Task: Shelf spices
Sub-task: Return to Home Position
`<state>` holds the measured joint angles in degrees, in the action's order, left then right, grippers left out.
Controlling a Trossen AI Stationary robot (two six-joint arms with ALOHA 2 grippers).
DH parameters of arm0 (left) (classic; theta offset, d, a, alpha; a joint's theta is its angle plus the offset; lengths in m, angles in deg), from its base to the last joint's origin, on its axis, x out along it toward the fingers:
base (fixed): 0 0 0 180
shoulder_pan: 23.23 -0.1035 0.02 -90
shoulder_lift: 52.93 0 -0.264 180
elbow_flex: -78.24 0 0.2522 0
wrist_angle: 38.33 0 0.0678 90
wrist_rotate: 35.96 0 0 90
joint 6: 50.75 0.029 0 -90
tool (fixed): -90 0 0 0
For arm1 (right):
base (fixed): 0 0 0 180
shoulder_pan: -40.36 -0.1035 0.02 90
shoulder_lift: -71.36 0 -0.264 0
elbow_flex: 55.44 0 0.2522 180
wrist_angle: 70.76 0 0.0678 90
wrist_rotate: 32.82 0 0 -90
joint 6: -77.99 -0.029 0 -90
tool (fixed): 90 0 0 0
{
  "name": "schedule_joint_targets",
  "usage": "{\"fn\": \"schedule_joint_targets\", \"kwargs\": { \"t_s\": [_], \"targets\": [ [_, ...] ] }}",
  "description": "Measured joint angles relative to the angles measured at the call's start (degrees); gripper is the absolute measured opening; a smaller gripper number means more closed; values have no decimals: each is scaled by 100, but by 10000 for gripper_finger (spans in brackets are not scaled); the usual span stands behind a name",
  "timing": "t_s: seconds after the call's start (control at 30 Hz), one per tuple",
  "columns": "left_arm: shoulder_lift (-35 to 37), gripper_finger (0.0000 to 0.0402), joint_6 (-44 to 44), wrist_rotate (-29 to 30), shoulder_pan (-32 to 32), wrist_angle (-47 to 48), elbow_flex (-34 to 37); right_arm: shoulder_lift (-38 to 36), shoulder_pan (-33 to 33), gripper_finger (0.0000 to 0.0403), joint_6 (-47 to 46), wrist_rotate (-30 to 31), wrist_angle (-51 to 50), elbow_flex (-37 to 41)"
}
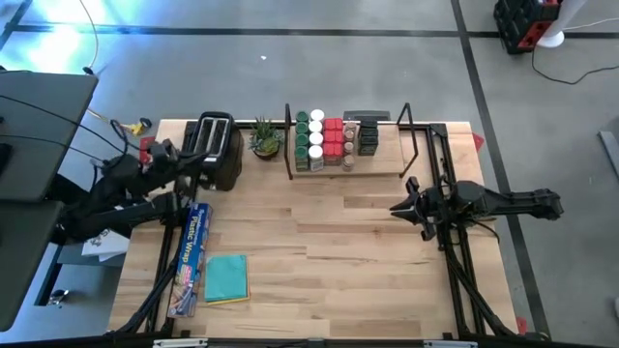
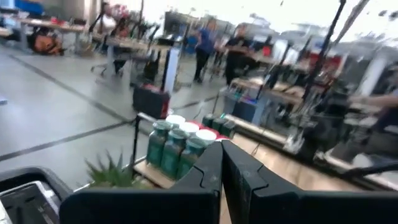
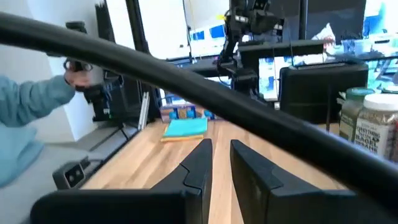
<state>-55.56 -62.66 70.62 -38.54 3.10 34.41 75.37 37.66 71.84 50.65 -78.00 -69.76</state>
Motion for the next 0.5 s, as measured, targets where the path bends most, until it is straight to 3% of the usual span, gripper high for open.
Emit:
{"fn": "schedule_joint_targets", "kwargs": {
  "t_s": [0.17,0.3,0.5],
  "targets": [
    [159,0,-4,-332,3,117,471,7,-9,53,-52,150,-114,0],
    [73,0,-1,-883,7,-626,968,20,-9,53,-127,193,-183,0],
    [141,0,232,-999,5,-2077,1994,2,-9,53,-45,190,-169,0]
  ]
}}
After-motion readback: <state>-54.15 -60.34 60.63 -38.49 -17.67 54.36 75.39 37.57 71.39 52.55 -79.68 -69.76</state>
